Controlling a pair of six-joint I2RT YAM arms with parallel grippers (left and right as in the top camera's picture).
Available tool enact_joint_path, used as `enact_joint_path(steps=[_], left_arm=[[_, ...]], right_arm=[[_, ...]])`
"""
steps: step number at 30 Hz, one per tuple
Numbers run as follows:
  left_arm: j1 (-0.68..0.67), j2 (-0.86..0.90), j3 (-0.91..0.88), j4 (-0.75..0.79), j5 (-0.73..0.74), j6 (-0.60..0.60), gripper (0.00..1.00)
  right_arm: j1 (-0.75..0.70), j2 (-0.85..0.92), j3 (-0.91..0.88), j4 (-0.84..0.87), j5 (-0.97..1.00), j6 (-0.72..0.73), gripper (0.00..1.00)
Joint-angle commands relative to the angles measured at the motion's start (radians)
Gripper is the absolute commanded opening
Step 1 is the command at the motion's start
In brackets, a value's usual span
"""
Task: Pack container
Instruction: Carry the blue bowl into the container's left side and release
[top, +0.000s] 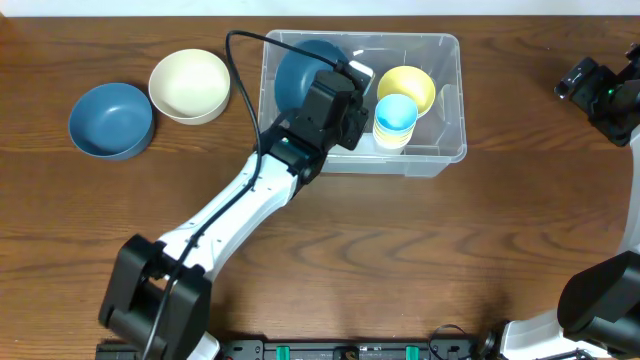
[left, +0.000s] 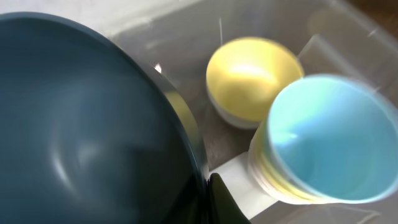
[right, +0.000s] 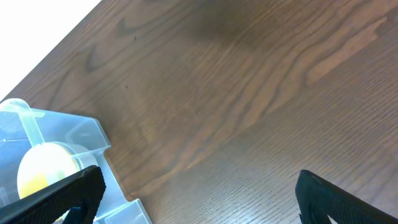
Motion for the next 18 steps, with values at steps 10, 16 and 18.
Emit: enact_joint_path(steps=[10,16,18], left_arm=[[0.005,0.140,0.038,0.026,-0.012,0.014,0.06],[0.005,0.174,0.038,0.062,-0.012,0.013,0.06],[0.005,0.174,0.038,0.076,-0.013,0.013,0.07]], right_arm=[[-0.005,-0.026,0.007,0.000,0.003,0.009,0.99],[-0.005,-0.026,0.007,0.000,0.003,0.009,0.99],[-0.005,-0.026,0.007,0.000,0.002,0.009,0.99]])
